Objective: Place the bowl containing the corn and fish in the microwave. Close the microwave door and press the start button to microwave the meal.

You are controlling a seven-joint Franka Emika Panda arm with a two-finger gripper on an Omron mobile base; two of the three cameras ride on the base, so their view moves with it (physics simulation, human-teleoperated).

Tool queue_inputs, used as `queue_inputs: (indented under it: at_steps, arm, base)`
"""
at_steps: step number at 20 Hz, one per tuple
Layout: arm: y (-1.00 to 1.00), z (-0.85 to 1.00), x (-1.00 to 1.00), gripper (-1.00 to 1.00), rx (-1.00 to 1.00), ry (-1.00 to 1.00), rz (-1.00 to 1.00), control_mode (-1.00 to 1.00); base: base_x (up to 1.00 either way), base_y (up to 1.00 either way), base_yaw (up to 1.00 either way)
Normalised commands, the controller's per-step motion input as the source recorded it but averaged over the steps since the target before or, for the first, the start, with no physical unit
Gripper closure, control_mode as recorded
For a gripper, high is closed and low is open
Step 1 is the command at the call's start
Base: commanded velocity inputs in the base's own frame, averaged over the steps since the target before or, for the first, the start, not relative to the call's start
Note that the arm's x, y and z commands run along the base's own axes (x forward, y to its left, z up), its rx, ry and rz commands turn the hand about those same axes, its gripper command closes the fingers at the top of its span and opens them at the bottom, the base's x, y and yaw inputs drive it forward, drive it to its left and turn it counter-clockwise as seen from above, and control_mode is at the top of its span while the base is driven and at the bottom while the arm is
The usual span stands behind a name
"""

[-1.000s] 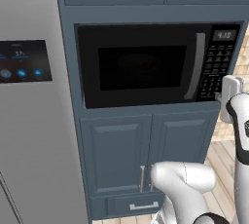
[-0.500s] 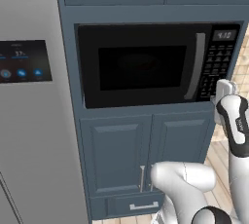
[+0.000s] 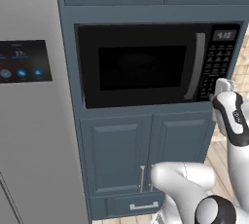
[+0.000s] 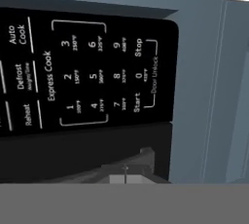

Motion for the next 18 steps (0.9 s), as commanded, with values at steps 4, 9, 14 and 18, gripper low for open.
queue_inputs:
  at_steps: [4,9,14,18]
  arm:
    - [-0.12,-0.22,0.24,1.00,0.01,0.00,-0.02,-1.00]
    - [-0.13,-0.13,0.29,1.00,0.02,0.00,-0.01,-1.00]
    - [-0.09,-0.09,0.34,1.00,0.02,0.00,-0.01,-1.00]
    - [-0.05,-0.22,0.34,1.00,0.00,0.00,-0.01,-1.00]
  base:
    - [0.00,0.00,0.00]
    - [0.00,0.00,0.00]
    - [0.00,0.00,0.00]
    - [0.00,0.00,0.00]
